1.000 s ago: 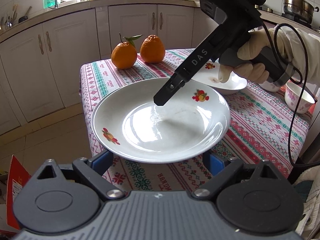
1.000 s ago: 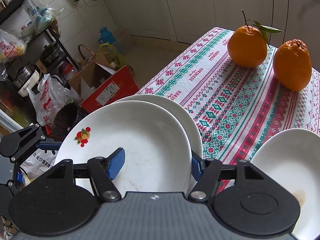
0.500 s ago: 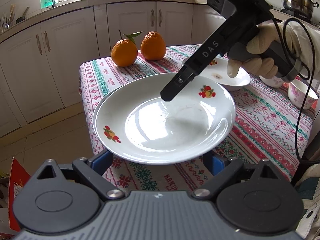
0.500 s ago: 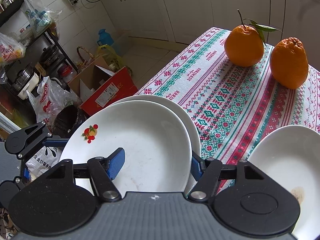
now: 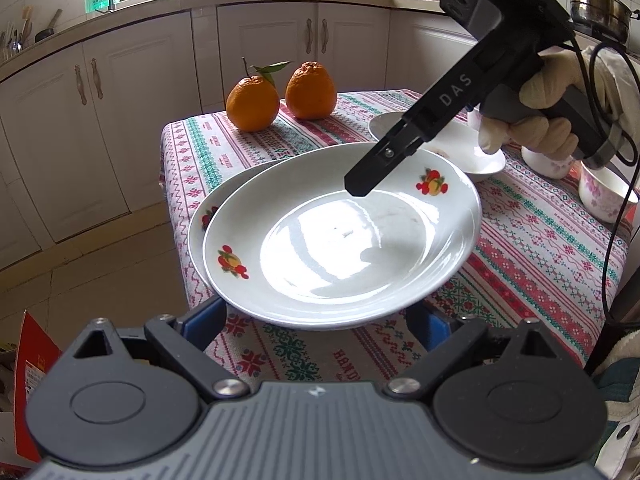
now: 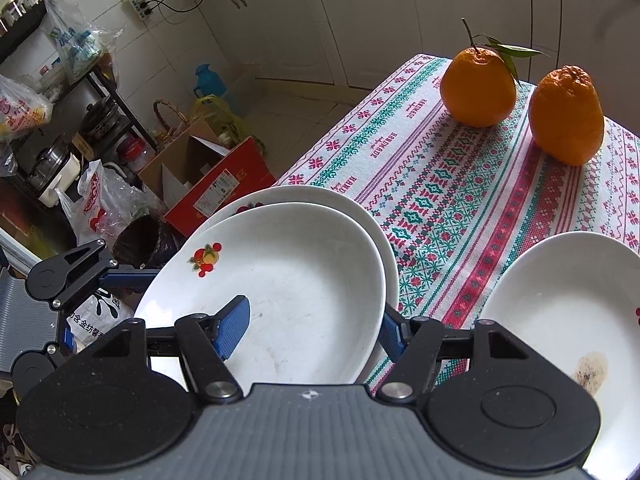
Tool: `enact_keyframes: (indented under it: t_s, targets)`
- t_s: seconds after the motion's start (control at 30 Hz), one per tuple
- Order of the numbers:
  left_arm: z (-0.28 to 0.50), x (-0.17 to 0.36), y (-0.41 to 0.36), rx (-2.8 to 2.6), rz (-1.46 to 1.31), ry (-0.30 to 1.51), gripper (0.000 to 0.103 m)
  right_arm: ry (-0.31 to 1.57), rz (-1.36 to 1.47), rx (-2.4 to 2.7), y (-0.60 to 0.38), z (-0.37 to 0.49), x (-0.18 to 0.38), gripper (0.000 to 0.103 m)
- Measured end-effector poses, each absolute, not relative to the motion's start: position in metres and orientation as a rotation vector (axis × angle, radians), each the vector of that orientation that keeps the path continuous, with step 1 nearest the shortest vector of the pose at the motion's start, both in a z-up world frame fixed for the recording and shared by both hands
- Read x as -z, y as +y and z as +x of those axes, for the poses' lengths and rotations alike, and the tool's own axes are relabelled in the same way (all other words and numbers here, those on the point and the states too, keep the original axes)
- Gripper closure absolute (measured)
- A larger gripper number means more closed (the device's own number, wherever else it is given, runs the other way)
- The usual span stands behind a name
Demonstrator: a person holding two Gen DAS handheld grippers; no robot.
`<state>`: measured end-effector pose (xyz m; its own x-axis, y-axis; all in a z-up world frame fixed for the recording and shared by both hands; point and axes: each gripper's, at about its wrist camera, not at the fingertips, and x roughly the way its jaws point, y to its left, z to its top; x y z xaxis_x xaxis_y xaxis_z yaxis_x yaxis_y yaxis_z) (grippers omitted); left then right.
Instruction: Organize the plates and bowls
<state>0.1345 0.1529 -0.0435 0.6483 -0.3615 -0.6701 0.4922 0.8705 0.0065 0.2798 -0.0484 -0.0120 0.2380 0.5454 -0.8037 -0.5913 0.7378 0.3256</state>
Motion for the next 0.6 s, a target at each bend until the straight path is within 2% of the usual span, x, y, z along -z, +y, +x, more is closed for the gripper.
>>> enact_keyframes:
  t_s: [0.6]
  targets:
    - [0.132, 0.043, 0.152, 0.477, 0.188, 0.698, 0.006, 1.043, -0.070, -0.744, -0.049, 0.268, 0.009, 0.027]
